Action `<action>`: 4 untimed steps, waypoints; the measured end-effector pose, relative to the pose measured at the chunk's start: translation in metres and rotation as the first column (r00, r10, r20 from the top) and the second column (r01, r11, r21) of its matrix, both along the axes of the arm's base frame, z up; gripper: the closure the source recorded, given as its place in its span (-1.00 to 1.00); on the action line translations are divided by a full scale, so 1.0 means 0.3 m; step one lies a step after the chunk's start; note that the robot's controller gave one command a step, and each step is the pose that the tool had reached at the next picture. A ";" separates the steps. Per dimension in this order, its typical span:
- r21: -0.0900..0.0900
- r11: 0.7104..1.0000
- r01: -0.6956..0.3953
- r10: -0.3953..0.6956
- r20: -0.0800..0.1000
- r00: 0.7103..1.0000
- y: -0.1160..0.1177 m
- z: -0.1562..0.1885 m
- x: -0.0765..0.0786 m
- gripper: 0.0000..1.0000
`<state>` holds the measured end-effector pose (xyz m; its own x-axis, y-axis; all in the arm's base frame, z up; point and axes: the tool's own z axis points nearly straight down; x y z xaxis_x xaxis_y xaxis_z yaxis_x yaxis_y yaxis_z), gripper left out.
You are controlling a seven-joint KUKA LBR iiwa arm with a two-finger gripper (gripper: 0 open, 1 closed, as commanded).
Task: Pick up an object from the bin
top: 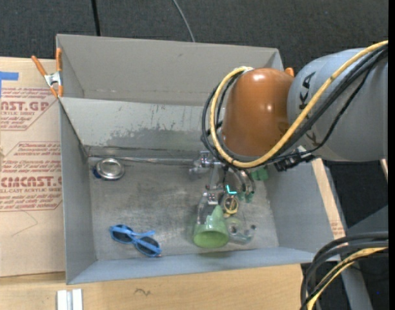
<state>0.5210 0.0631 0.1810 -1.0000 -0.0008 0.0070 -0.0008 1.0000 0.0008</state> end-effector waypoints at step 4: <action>0.003 0.996 0.089 -0.089 0.011 0.996 0.328 -0.364 -0.124 -1.00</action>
Offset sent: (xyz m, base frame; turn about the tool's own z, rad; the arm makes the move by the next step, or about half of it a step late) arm -0.0226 0.1194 -0.1110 -0.0306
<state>0.4837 0.1614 0.0717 -0.9961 0.0878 -0.0041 0.0878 0.9961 0.0040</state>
